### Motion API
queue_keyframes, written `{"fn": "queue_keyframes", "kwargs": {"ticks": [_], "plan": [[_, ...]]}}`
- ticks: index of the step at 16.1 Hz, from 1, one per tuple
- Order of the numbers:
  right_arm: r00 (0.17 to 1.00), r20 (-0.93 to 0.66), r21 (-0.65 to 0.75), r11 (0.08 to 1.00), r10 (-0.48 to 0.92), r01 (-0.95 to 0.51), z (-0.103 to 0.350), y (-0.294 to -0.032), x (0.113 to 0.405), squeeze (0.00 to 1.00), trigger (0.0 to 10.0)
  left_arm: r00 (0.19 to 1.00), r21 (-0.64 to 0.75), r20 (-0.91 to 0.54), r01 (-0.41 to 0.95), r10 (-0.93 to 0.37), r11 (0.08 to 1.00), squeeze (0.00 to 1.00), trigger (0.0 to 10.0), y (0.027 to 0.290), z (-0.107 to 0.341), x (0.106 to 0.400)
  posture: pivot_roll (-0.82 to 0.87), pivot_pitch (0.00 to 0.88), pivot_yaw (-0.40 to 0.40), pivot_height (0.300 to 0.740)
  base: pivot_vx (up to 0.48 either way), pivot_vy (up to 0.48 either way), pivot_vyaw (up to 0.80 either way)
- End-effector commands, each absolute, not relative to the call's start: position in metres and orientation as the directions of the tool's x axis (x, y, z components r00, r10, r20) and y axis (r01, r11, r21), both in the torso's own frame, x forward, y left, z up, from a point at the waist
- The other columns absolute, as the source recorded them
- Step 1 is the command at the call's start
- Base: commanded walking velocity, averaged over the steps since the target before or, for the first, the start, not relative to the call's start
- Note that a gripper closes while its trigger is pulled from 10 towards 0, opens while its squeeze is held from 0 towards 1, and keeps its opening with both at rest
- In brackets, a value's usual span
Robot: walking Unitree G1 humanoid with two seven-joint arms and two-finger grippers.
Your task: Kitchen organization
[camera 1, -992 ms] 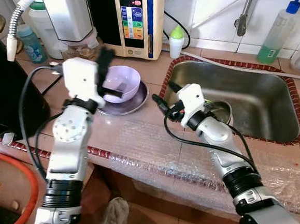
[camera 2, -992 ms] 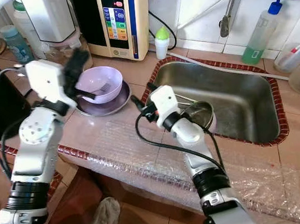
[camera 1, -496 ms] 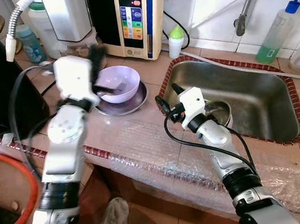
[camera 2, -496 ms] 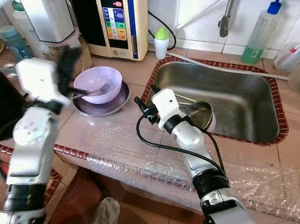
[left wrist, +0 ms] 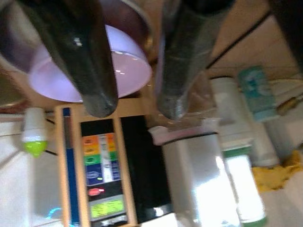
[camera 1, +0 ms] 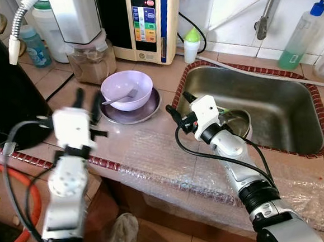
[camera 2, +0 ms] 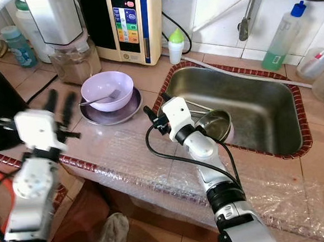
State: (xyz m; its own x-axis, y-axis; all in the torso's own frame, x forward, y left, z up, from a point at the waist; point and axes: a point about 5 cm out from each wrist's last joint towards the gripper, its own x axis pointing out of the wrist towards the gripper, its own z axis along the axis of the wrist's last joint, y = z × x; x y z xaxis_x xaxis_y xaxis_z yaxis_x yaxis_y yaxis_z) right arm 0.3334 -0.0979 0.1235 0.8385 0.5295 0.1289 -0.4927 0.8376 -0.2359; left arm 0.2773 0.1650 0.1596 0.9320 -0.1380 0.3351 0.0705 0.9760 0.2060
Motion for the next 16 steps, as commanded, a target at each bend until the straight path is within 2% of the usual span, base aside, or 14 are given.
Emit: {"fn": "queue_keyframes", "kwargs": {"ticks": [1, 5, 9, 13, 16], "plan": [[0.837, 0.125, -0.251, 0.833, 0.533, -0.493, 0.123, -0.099, 0.333, 0.0, 10.0, 0.934, 0.218, 0.321, 0.092, -0.16, 0.972, 1.0, 10.0, 0.162, 0.152, 0.276, 0.08, 0.0, 0.002, 0.74, 0.0, 0.0, 0.0], [0.841, 0.118, -0.258, 0.834, 0.529, -0.488, 0.122, -0.101, 0.334, 0.0, 10.0, 0.954, 0.199, 0.259, 0.1, -0.151, 0.975, 1.0, 10.0, 0.164, 0.133, 0.281, 0.07, 0.0, 0.005, 0.74, 0.0, 0.0, 0.0], [0.836, 0.118, -0.258, 0.83, 0.535, -0.495, 0.122, -0.101, 0.333, 0.0, 10.0, 0.956, 0.169, 0.264, 0.08, -0.124, 0.982, 1.0, 10.0, 0.166, 0.135, 0.291, 0.06, 0.0, 0.001, 0.74, 0.0, 0.0, 0.0], [0.716, 0.139, -0.2, 0.727, 0.685, -0.657, 0.127, -0.083, 0.32, 0.0, 10.0, 0.966, 0.068, 0.246, 0.066, -0.081, 0.996, 1.0, 10.0, 0.165, 0.135, 0.304, 0.05, 0.0, -0.013, 0.74, 0.0, 0.0, 0.0], [0.672, 0.126, -0.195, 0.682, 0.73, -0.705, 0.127, -0.077, 0.316, 0.0, 10.0, 0.971, 0.035, 0.221, 0.09, -0.096, 0.995, 1.0, 10.0, 0.162, 0.132, 0.311, 0.04, 0.0, -0.017, 0.74, 0.0, 0.0, 0.0]]}}
